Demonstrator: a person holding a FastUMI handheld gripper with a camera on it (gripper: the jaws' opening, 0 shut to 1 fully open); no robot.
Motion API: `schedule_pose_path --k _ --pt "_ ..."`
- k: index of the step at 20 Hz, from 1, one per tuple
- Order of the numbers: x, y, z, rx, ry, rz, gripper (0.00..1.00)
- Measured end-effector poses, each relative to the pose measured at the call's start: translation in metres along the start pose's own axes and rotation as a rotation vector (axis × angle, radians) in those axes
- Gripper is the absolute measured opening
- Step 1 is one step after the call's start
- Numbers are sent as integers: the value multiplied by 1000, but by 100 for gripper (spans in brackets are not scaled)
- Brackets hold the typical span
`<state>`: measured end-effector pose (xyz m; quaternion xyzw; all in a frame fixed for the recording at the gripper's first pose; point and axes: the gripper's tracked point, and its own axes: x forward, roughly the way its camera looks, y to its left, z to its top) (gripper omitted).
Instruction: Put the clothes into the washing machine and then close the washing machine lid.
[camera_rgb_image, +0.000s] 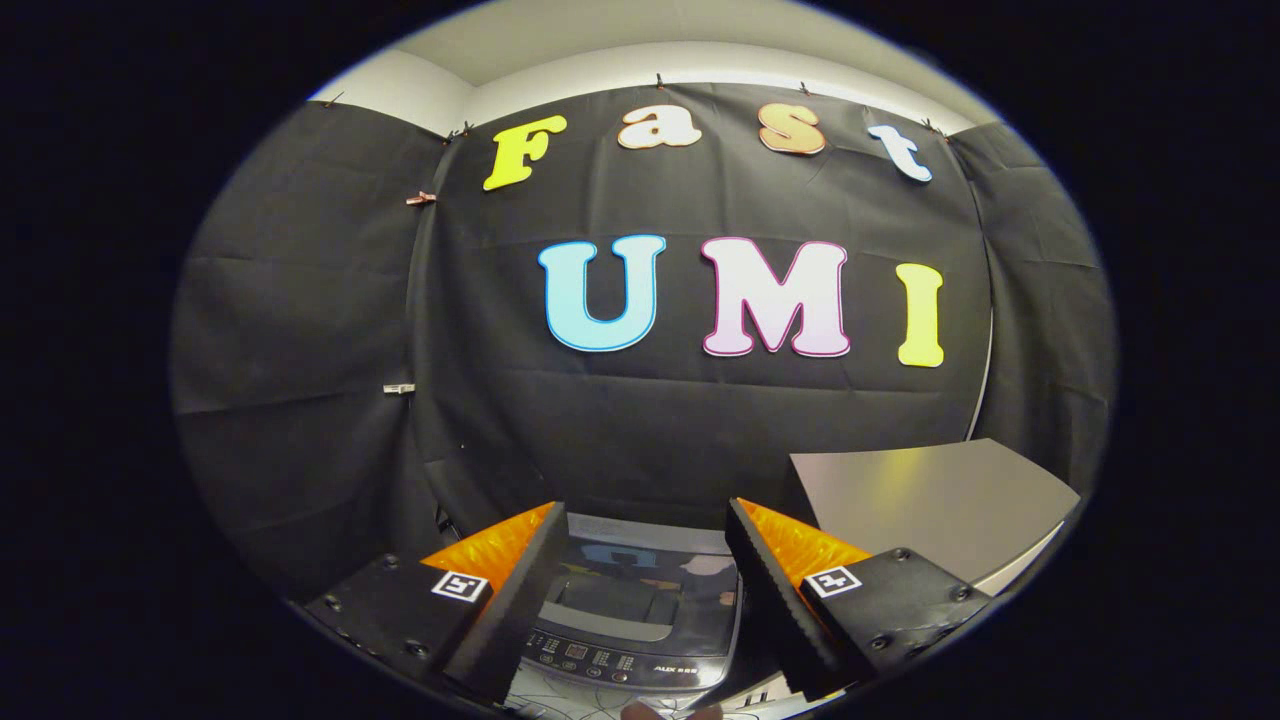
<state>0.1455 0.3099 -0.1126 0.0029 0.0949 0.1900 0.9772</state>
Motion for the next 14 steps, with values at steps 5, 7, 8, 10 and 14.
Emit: schedule_pose_path --k 5,7,8,10,14 --pt "-29 -20 9 28 -26 -26 99" --pt "-40 -28 11 38 -34 -35 99" --pt "-47 -34 14 37 -39 -41 99" --pt "-61 -43 19 25 -55 -57 99" --pt "-85 -57 27 15 -87 -85 99"
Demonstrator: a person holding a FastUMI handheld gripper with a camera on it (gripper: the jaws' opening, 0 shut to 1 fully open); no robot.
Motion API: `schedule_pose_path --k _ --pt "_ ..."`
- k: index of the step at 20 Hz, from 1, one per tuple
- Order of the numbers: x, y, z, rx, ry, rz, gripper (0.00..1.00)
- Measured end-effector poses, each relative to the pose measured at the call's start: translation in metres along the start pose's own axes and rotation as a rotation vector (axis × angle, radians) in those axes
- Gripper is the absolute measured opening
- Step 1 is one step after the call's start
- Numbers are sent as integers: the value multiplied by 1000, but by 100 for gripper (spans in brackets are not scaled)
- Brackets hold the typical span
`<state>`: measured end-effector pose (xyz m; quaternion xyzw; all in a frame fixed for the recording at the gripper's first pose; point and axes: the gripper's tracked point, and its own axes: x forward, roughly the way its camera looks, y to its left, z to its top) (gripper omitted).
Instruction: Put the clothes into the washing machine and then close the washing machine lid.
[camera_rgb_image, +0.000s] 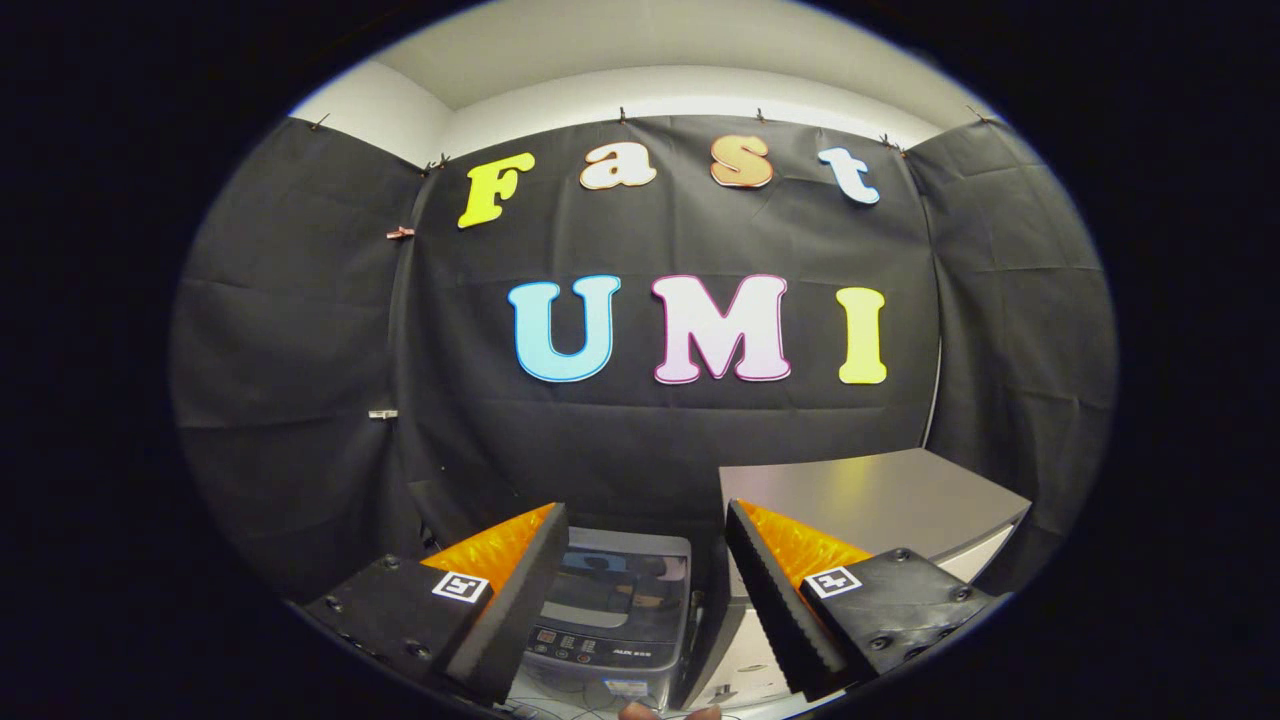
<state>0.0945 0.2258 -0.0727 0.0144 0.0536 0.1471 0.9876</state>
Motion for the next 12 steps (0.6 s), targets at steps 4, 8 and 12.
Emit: schedule_pose_path --k 4,8,12 --pt "-20 -16 5 18 -15 -26 99" --pt "-34 -36 7 32 -19 -58 99" --pt "-42 -50 14 10 -31 -85 99"
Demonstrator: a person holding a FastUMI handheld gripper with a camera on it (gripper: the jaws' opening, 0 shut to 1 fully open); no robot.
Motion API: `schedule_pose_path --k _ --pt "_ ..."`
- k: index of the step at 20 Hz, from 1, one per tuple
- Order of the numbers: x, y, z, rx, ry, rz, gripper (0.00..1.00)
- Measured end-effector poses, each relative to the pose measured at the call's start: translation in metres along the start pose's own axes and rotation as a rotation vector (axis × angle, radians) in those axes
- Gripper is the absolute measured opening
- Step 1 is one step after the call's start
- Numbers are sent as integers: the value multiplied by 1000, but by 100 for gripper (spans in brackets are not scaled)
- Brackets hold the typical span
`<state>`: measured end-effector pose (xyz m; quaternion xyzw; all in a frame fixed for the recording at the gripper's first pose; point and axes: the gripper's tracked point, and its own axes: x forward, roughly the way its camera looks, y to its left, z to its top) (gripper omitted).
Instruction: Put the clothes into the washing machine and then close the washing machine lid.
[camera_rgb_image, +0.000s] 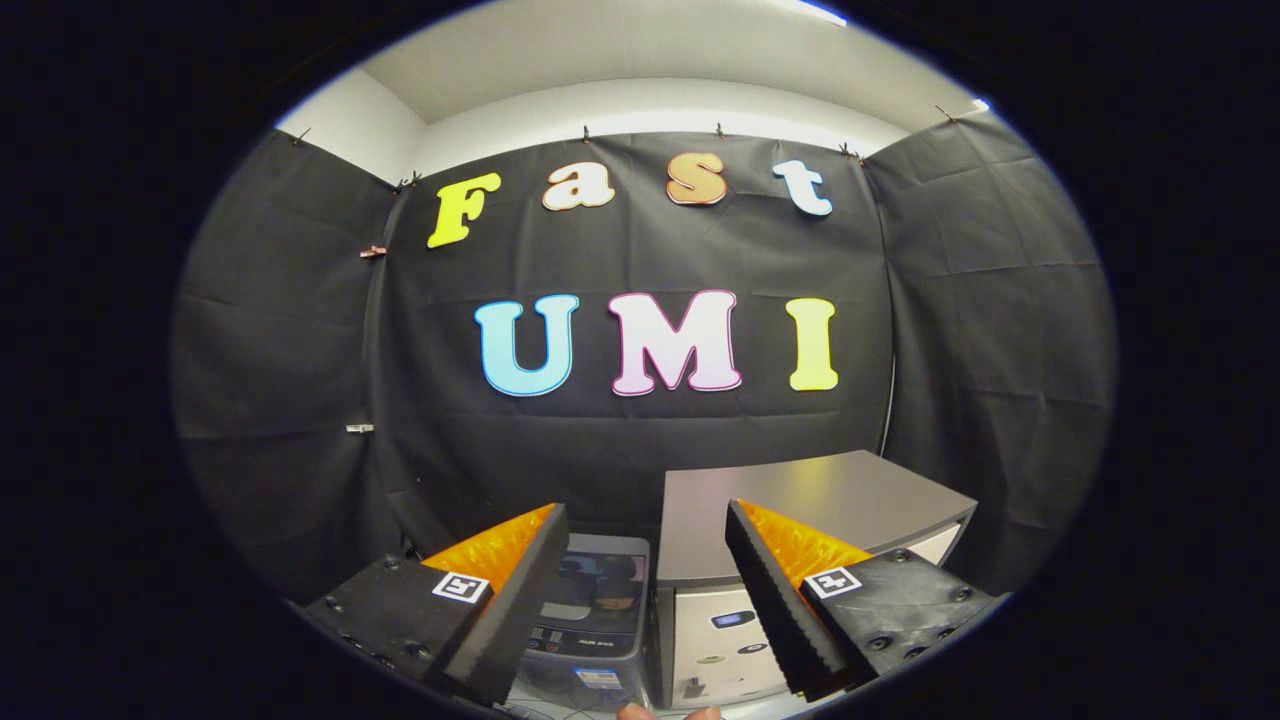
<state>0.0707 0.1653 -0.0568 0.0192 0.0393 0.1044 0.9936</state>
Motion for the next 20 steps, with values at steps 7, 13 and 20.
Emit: schedule_pose_path --k 7,13,20 --pt "-15 -9 16 9 -34 -15 99" --pt "-26 -7 25 -4 -49 -12 99" --pt "-26 -2 28 -9 -47 -10 99"
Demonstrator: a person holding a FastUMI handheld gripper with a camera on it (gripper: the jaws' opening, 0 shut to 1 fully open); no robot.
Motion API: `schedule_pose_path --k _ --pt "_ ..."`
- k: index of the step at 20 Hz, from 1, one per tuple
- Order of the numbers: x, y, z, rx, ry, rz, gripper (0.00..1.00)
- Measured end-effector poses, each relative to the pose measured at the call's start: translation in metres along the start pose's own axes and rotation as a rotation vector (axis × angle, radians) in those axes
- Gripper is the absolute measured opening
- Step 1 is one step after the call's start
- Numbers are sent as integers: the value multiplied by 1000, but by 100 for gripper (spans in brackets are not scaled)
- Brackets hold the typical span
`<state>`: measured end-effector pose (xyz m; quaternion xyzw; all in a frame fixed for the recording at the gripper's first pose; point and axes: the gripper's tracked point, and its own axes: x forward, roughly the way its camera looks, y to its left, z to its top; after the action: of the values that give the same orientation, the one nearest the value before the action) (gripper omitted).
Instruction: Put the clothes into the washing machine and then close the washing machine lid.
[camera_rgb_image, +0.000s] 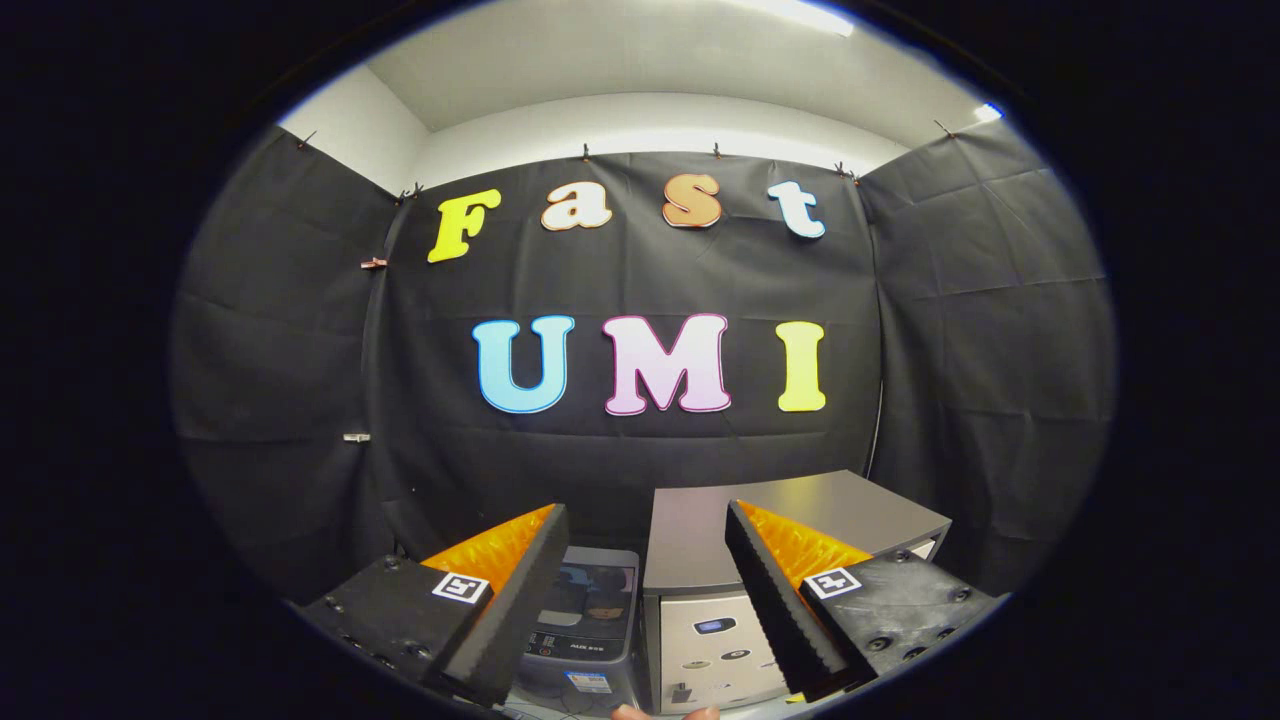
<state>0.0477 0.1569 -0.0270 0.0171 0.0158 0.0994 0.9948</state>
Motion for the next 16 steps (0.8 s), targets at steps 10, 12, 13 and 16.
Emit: schedule_pose_path --k 10,12,13,16 --pt "-4 1 4 1 -4 -4 99" --pt "-4 2 5 1 -6 -3 99" --pt "-5 4 4 2 -7 -1 99" --pt "-6 5 5 -4 -8 3 99"
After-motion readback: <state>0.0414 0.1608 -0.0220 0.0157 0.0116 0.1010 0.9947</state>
